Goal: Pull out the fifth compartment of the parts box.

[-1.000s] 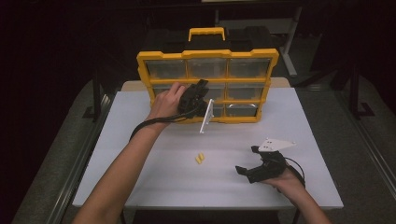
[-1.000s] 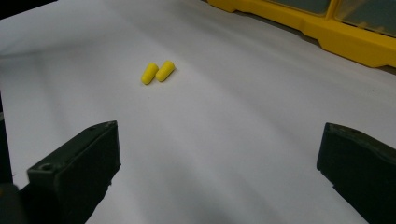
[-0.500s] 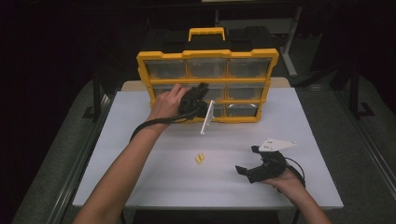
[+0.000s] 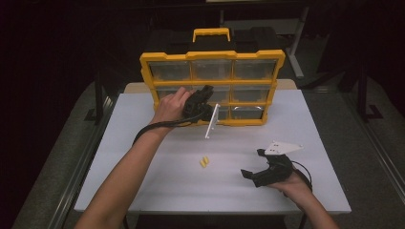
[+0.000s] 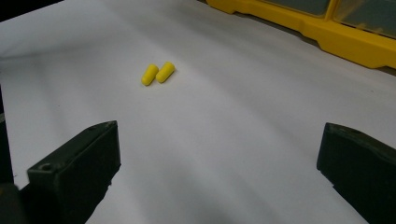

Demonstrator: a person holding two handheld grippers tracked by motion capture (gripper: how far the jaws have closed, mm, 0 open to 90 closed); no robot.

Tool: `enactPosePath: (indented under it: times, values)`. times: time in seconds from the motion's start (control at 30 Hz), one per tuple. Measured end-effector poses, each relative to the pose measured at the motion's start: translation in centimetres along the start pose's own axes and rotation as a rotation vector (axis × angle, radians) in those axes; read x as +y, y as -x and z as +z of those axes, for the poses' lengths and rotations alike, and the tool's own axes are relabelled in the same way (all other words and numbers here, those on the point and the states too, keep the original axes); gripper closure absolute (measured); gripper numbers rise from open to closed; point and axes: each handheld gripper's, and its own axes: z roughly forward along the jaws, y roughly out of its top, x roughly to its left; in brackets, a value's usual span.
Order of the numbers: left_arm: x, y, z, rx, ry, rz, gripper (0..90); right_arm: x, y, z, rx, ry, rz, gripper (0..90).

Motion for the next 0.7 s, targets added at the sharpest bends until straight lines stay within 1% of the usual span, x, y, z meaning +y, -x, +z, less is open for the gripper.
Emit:
enactPosePath:
  times: [0.13,0.5,0.7]
  values:
    - [0.1,0.0,-0.2,0.003,0.005,0.005,79.2,0.0,0.0,0.0,0.0,0.001,0.001,0.0]
    - [0.4,0.1,-0.8,0.002,0.018,0.005,79.2,0.0,0.0,0.0,-0.001,-0.003,0.0,0.0]
    - [0.6,0.1,-1.1,0.002,0.012,0.02,79.2,0.0,0.0,0.1,-0.001,-0.004,0.001,0.0]
